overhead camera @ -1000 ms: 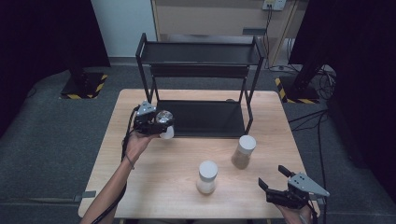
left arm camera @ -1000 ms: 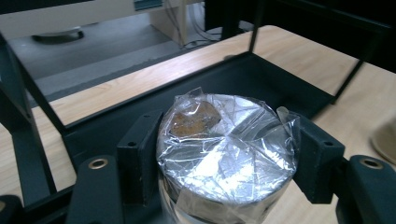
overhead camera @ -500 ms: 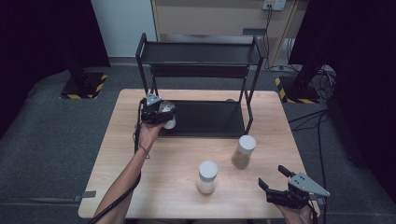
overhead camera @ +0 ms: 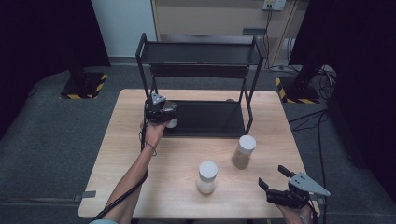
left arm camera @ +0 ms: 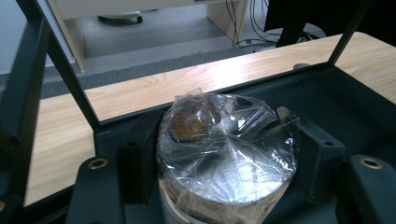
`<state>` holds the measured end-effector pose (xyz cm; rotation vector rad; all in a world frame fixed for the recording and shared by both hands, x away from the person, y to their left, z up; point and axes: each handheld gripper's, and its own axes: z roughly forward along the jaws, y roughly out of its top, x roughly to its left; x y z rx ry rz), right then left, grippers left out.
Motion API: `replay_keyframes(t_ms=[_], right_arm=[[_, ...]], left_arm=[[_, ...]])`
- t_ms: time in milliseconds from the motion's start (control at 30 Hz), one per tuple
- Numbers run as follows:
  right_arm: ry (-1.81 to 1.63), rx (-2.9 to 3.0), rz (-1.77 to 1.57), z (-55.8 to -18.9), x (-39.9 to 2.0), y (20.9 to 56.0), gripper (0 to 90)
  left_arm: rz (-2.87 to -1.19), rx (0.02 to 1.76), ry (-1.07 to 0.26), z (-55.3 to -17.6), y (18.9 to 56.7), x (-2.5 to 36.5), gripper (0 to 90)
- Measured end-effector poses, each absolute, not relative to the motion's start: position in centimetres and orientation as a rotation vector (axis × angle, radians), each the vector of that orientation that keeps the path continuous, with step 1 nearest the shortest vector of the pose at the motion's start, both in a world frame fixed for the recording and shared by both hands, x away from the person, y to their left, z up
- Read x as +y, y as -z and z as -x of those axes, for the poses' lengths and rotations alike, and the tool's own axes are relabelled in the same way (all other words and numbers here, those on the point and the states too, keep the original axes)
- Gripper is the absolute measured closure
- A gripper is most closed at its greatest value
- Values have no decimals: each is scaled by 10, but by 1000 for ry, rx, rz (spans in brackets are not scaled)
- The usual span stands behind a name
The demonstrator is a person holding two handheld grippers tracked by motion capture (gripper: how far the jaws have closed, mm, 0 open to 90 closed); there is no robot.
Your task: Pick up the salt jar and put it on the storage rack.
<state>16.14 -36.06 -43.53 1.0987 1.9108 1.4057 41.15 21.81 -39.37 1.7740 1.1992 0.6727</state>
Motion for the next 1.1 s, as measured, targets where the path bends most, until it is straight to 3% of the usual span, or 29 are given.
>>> replay_keyframes(t_ms=[933, 1100], right_arm=[[-1410, 1914, -1097, -162, -361, 435, 86], [-1410, 1913, -1096, -162, -361, 435, 86]], left_arm=[[-1768, 1204, -655, -415, 407, 217, 324], [-1742, 1179, -636, -416, 404, 219, 185]])
